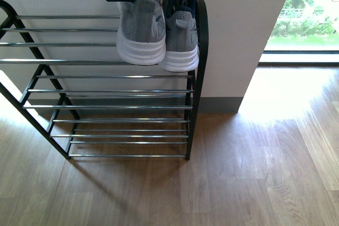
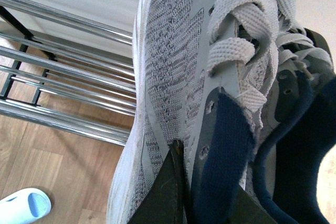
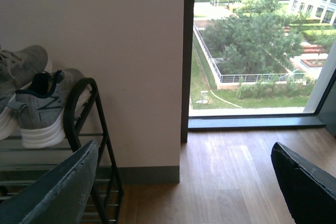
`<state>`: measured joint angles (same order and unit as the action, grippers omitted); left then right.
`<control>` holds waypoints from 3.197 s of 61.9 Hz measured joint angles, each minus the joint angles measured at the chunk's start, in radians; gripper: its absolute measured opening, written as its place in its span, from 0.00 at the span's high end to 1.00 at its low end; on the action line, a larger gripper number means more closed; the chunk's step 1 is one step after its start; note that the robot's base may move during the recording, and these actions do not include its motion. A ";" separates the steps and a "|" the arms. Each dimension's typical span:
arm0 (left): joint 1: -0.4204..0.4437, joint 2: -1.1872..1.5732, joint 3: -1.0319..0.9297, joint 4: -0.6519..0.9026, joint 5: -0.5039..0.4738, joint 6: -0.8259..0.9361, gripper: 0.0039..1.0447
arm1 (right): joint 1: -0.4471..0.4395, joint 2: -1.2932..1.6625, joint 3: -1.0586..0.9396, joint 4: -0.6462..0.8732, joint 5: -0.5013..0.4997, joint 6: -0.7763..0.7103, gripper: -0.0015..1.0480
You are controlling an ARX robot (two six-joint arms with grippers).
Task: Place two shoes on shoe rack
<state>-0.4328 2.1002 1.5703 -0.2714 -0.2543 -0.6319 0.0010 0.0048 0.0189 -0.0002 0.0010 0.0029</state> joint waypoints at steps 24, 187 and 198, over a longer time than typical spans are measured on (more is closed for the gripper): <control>0.051 -0.185 -0.150 0.068 0.008 0.006 0.98 | 0.000 0.000 0.000 0.000 -0.001 0.000 0.09; 0.330 -0.851 -1.324 1.268 0.154 0.621 0.99 | 0.000 0.000 0.000 0.000 -0.001 0.000 0.09; 0.356 -0.968 -1.402 1.226 0.179 0.621 0.99 | 0.000 0.000 0.000 0.000 -0.001 0.000 0.09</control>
<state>-0.0772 1.1320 0.1680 0.9543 -0.0750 -0.0109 0.0010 0.0048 0.0189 -0.0002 0.0002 0.0025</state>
